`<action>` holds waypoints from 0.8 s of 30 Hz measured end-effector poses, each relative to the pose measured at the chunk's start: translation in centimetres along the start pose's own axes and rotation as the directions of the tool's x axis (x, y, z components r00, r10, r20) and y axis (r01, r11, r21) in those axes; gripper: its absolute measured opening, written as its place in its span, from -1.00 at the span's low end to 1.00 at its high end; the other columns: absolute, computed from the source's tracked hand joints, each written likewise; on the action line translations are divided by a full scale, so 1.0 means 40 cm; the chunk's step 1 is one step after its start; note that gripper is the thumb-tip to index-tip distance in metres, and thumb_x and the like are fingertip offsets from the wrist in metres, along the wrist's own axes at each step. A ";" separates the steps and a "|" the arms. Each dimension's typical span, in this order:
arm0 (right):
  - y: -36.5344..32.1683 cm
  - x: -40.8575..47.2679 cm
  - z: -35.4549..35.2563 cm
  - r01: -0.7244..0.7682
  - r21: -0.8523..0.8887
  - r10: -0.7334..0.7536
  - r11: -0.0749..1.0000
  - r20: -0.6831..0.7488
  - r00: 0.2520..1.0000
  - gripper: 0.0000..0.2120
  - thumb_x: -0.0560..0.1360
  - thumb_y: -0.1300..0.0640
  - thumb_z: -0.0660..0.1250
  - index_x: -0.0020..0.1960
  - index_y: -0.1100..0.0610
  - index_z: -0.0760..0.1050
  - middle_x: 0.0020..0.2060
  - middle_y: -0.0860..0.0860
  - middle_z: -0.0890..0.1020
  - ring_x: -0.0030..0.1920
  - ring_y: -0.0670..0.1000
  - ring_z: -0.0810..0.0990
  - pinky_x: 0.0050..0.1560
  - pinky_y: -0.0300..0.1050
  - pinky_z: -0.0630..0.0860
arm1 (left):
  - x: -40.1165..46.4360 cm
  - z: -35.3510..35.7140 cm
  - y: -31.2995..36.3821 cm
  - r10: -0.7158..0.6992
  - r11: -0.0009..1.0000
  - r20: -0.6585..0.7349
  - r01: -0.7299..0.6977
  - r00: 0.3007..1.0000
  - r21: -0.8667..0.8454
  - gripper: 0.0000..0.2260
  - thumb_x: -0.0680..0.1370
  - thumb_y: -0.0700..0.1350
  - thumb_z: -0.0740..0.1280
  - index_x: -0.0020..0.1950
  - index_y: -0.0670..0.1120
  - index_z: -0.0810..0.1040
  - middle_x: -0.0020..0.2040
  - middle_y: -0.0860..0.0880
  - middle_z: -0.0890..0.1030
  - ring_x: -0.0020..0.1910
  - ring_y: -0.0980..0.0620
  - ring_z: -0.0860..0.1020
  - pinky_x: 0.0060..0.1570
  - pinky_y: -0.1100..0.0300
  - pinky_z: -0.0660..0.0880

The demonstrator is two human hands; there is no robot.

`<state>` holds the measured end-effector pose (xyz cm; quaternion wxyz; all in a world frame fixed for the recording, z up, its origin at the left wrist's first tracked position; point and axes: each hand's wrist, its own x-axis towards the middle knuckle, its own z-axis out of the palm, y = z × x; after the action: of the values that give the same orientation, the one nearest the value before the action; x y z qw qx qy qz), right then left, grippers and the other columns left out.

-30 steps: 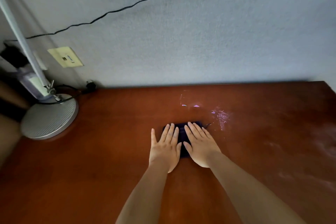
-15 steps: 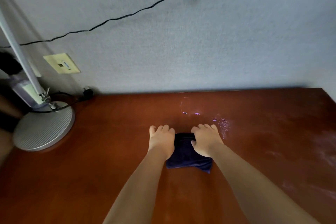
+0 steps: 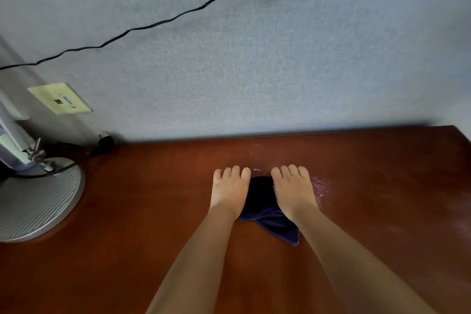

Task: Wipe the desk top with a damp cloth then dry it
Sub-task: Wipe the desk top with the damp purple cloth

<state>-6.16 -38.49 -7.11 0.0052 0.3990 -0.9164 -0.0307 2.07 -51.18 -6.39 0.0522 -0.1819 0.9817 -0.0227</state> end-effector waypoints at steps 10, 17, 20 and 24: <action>0.041 0.002 0.017 0.048 0.136 -0.023 0.989 -0.177 0.984 -0.62 0.36 0.14 0.46 0.16 0.11 0.52 0.08 0.07 0.58 0.09 0.13 0.55 0.05 0.05 0.51 | 0.032 0.023 -0.031 -0.147 0.929 -0.087 0.108 0.985 -0.355 -0.61 0.63 0.02 0.17 0.44 -0.03 0.24 0.31 -0.01 0.34 0.26 0.00 0.38 0.19 0.11 0.36; 0.064 -0.046 -0.007 0.261 0.171 -0.271 0.950 0.034 0.962 -0.58 0.56 -0.11 0.19 0.29 0.11 0.44 0.21 0.02 0.49 0.23 0.08 0.45 0.22 -0.03 0.39 | -0.032 0.001 -0.045 0.349 0.934 0.020 -0.346 0.937 -0.091 -0.48 0.58 0.17 0.15 0.49 -0.03 0.27 0.43 0.01 0.28 0.42 0.00 0.21 0.39 0.08 0.21; 0.061 -0.064 -0.011 0.268 0.153 -0.282 0.951 0.075 0.957 -0.56 0.59 -0.09 0.15 0.39 0.10 0.34 0.32 0.02 0.39 0.33 0.06 0.35 0.28 -0.07 0.30 | -0.040 -0.010 -0.052 0.369 0.929 0.077 -0.366 0.926 -0.052 -0.51 0.59 0.07 0.16 0.49 -0.06 0.26 0.45 -0.02 0.28 0.42 -0.01 0.21 0.30 0.11 0.36; 0.039 -0.073 -0.029 0.236 0.123 -0.248 0.964 0.095 0.964 -0.68 0.63 0.08 0.11 0.35 0.11 0.33 0.30 0.01 0.39 0.29 0.04 0.36 0.24 -0.12 0.30 | -0.052 -0.034 -0.049 0.385 0.917 0.164 -0.397 0.908 0.044 -0.60 0.64 -0.08 0.11 0.48 -0.11 0.29 0.42 -0.08 0.35 0.37 -0.05 0.32 0.20 0.06 0.46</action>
<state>-5.28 -35.36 -5.83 -0.0711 0.5053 -0.8600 -0.0021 4.53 -52.22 -4.72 0.1370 0.0195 0.9898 -0.0352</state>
